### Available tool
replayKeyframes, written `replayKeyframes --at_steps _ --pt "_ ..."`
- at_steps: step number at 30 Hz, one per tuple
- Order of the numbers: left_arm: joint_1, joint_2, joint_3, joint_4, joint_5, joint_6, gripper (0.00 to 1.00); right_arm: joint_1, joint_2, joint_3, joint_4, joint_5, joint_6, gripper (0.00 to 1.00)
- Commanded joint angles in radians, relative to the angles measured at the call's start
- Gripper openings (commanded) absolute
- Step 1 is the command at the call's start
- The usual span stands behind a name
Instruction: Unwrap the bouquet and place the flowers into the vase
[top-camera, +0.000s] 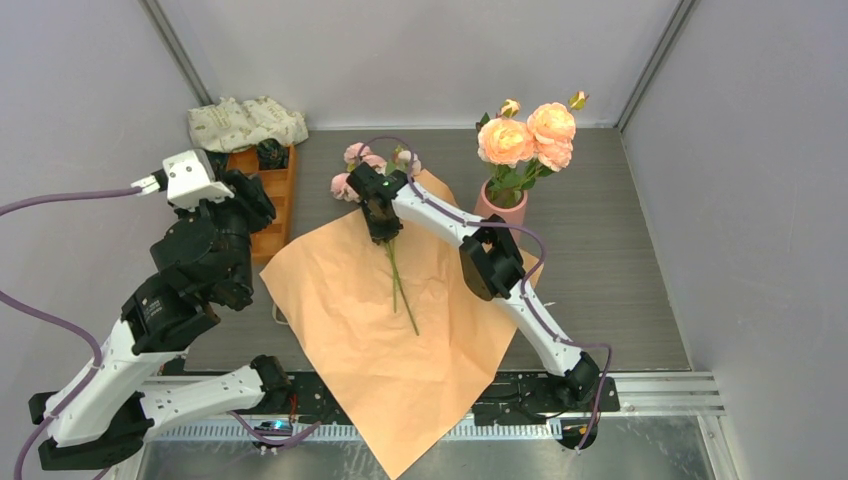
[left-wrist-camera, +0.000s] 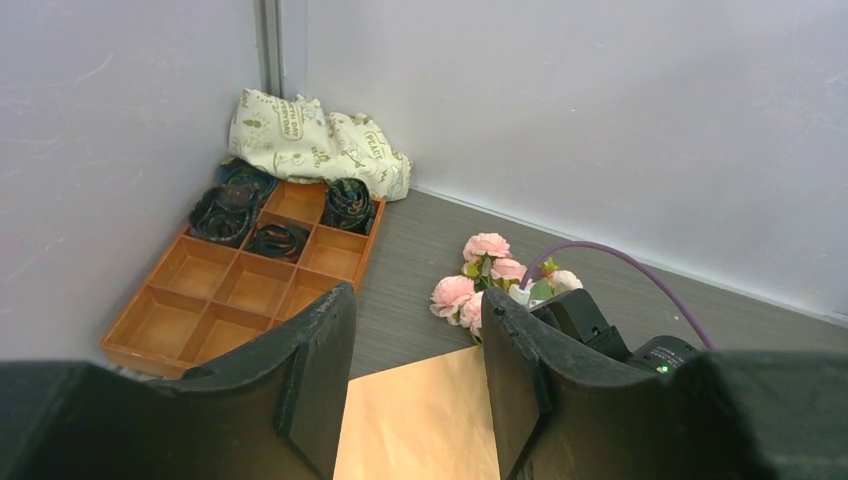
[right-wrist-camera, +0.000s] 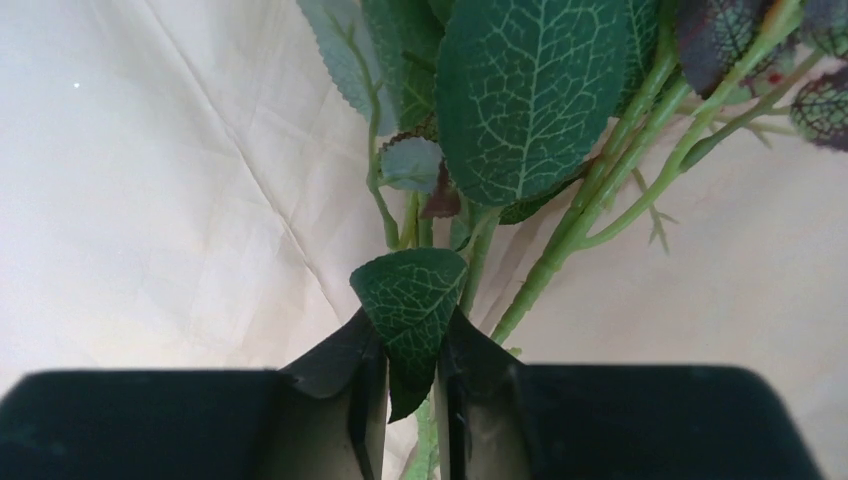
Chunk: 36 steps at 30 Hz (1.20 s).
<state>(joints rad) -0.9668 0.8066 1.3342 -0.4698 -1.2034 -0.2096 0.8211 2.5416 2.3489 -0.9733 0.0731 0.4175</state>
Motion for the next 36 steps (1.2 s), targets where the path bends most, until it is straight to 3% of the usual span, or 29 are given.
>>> replayKeyframes --at_steps 1,7,25,36 --pt "0.000 -0.010 -0.005 0.049 -0.008 0.007 0.50 0.002 -0.020 0.021 0.007 0.017 0.005 0.16" --pt "0.001 -0.019 -0.016 0.056 -0.008 0.006 0.50 0.005 -0.098 -0.004 0.018 0.028 0.012 0.01" --pt "0.001 -0.008 -0.012 0.045 0.016 -0.016 0.50 0.039 -0.577 -0.224 0.080 0.059 -0.021 0.01" --pt "0.001 0.001 0.002 0.028 0.033 -0.034 0.50 0.045 -0.746 -0.309 0.091 -0.005 -0.016 0.01"
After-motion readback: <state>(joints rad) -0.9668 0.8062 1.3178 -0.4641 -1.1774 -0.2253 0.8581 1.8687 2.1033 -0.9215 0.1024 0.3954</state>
